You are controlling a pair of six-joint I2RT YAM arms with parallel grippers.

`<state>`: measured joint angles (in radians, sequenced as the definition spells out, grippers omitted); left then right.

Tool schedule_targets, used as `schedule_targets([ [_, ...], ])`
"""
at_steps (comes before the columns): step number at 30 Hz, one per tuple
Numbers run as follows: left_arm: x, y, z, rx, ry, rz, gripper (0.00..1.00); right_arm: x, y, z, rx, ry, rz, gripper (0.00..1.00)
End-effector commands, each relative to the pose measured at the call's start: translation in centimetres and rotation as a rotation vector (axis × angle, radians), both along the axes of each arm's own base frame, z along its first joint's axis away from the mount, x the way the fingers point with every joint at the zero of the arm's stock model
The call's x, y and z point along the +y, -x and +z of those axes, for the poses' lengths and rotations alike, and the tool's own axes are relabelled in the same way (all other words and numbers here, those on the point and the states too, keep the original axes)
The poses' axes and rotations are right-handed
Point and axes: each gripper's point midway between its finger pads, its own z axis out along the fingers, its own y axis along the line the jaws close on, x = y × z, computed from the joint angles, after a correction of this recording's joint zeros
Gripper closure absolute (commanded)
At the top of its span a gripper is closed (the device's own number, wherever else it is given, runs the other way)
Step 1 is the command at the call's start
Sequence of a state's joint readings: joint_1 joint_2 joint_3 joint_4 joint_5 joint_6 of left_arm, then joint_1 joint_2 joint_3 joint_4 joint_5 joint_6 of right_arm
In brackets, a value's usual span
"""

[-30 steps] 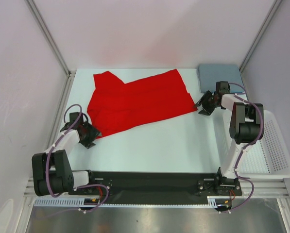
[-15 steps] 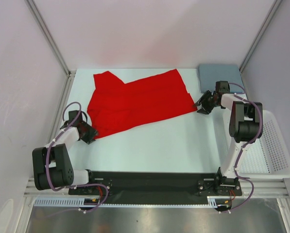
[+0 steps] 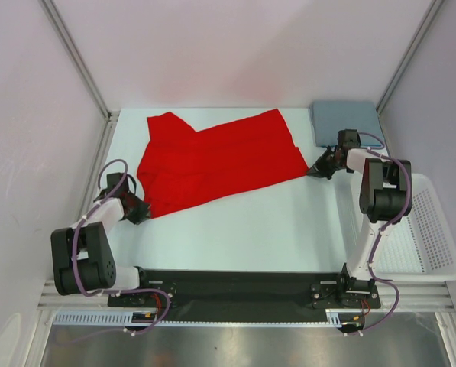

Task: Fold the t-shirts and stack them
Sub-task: Fold the tshirt

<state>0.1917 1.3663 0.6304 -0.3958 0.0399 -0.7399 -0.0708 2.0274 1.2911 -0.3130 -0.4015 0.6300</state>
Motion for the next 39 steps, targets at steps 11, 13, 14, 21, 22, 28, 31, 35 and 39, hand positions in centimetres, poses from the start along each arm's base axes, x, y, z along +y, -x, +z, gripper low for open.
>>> schedule_targets([
  [11,4.1,2.0,0.5,0.048,-0.12,0.062,1.0,-2.1,6.0,-0.2,0.057,0.186,0.063,1.0],
  [13,4.2,2.5,0.5,0.063,-0.126,0.066,1.0,-2.3,7.6,-0.5,0.075,0.203,0.056,1.0],
  [14,4.5,3.3,0.4,0.08,-0.135,0.08,1.0,-2.5,8.0,0.3,0.058,0.212,0.049,1.0],
  [21,5.7,5.1,0.3,0.098,-0.146,0.114,1.0,-2.0,12.5,0.4,0.086,0.203,0.047,1.0],
  [22,5.7,5.1,0.5,0.098,-0.144,0.118,1.0,-2.0,13.7,-0.1,0.107,0.201,0.046,1.0],
  [28,5.7,7.2,-0.2,0.146,-0.129,0.218,1.0,-1.5,17.5,0.7,0.102,0.193,0.007,1.0],
  [31,5.5,7.6,-0.3,0.157,-0.106,0.253,1.0,-0.8,19.7,0.7,0.115,0.186,0.007,1.0],
  [35,5.4,8.0,-0.4,0.157,-0.095,0.278,1.0,0.0,21.2,0.6,0.098,0.215,0.036,1.0],
  [39,5.9,7.9,0.3,0.142,-0.125,0.293,1.0,0.3,20.6,0.9,0.071,0.255,0.081,1.0],
])
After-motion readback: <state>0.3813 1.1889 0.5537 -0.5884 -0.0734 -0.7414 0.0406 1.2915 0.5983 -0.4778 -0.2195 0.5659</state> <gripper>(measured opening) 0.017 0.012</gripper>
